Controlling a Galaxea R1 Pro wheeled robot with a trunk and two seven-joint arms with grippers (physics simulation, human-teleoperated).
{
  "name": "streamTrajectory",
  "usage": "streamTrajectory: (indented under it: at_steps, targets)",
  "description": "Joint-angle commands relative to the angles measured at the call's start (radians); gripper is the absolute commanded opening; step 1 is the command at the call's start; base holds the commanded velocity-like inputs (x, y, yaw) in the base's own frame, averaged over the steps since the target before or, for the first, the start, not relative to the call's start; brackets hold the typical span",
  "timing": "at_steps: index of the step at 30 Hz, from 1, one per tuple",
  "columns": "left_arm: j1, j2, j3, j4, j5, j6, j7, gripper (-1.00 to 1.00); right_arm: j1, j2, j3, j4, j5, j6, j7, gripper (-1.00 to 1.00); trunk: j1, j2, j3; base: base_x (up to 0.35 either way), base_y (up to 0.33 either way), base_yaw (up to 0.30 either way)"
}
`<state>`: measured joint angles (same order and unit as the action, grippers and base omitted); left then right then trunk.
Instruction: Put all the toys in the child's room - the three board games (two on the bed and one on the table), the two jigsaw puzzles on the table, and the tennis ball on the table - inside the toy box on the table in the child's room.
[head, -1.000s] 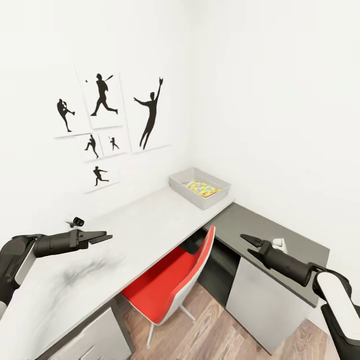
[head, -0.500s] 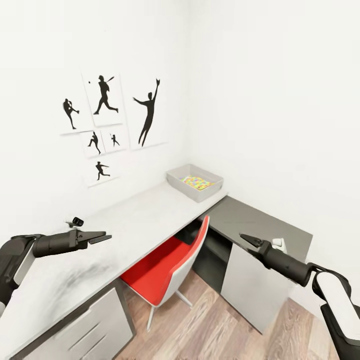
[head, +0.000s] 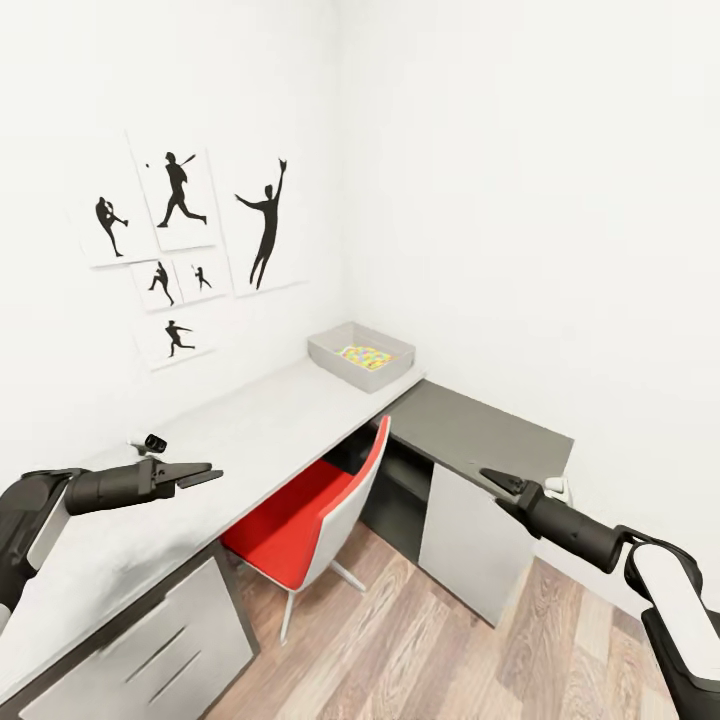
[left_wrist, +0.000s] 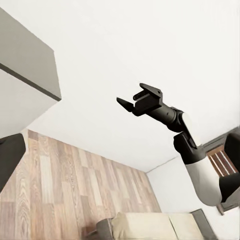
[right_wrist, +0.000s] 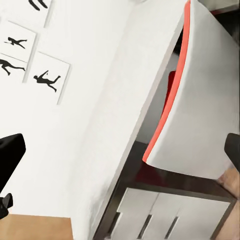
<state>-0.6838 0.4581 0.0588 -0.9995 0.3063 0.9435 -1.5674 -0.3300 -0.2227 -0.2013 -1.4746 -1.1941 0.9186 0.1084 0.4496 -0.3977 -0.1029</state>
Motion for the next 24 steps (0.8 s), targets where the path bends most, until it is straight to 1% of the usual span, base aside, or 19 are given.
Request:
streamTrajectory:
  at_steps: [1,10,13,17,24]
  targets:
    - [0.0,0.001,0.0,-0.001,0.0,0.011,-0.003,1.0,-0.001,0.0,-0.001,0.0,0.01,0.005,0.01,1.0,0.0,-0.002,-0.002,-0.141,0.0,-0.273]
    - [0.0,0.001,-0.001,0.0,0.0,0.011,-0.003,1.0,-0.001,0.0,-0.001,0.0,0.01,0.004,0.01,1.0,0.0,-0.002,-0.002,-0.16,0.0,-0.276]
    - [0.0,0.0,-0.001,0.0,0.0,0.011,-0.003,1.0,-0.001,0.0,-0.001,0.0,0.009,-0.012,0.01,1.0,0.0,-0.002,-0.002,-0.193,0.0,-0.277]
    - [0.0,0.0,-0.001,0.0,0.0,0.011,-0.003,1.0,-0.001,0.0,0.0,0.0,0.008,-0.03,0.011,1.0,0.0,-0.002,-0.002,-0.217,0.0,-0.277]
    - [0.0,0.001,0.0,0.0,0.0,0.011,-0.003,1.0,-0.001,0.0,0.0,0.011,0.016,-0.033,0.011,1.0,0.0,-0.002,-0.002,-0.257,0.016,-0.277]
